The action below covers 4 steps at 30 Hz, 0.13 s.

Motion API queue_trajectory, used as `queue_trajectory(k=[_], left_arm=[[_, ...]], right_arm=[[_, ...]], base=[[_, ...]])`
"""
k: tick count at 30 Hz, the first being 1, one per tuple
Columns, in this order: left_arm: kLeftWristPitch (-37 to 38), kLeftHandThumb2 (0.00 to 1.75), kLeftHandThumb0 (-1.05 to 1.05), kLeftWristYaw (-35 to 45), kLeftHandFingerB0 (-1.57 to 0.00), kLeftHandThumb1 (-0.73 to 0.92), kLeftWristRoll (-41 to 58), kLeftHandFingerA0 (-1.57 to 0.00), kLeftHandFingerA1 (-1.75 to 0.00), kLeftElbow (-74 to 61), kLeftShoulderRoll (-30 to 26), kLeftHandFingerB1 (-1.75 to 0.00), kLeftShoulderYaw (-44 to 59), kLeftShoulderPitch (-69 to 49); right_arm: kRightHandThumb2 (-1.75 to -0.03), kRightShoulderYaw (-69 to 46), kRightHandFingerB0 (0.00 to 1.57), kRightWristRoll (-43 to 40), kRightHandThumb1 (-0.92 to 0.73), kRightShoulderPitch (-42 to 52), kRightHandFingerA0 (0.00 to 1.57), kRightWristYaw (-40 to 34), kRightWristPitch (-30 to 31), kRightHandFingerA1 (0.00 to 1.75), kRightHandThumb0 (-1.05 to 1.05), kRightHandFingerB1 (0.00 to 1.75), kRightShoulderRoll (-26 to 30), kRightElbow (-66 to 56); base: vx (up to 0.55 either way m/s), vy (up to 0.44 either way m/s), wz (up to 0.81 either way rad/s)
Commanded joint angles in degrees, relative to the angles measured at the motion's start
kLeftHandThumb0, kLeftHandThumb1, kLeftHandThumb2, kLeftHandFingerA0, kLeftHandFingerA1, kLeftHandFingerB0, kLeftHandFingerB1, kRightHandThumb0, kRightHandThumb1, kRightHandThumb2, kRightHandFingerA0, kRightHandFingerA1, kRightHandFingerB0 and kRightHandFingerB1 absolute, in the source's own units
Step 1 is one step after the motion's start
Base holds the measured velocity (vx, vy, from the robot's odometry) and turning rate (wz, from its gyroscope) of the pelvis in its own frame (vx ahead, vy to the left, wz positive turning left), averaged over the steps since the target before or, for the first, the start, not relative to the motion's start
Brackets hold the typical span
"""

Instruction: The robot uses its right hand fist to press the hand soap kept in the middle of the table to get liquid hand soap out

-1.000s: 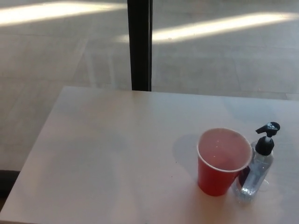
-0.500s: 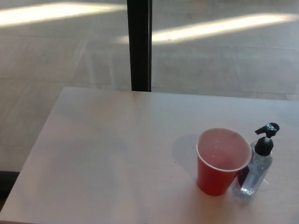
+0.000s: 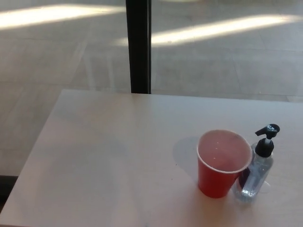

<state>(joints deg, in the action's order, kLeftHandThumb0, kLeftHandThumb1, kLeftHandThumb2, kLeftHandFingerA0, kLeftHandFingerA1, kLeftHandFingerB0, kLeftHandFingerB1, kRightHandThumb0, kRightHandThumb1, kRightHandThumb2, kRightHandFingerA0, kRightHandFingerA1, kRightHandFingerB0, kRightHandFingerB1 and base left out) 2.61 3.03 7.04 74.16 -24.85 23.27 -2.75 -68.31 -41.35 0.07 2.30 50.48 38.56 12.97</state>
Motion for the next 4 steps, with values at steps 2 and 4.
queue_trajectory(k=[2, 4], left_arm=[[0.36, 0.60, -0.54, -0.26, -0.53, 0.70, 0.38, -0.71, -0.75, 0.01, -0.97, -0.54, 0.06, -0.60], [0.15, 0.60, -0.54, -0.75, -0.54, 0.69, 0.35, -0.71, -0.74, -0.10, -0.96, -0.54, 0.04, -0.53]], right_arm=[[-1.43, -0.46, 1.22, 14.54, -0.61, 14.39, 1.57, -15.08, -27.07, 1.55, -0.21, 1.34, -24.50, 10.45], [-1.75, 1.10, 0.99, 14.56, -0.27, 15.84, 1.31, -14.06, -25.71, 1.74, -0.43, 1.56, -26.81, 8.20]], base=[[0.00, 0.000, 0.00], [0.00, 0.000, 0.00]])
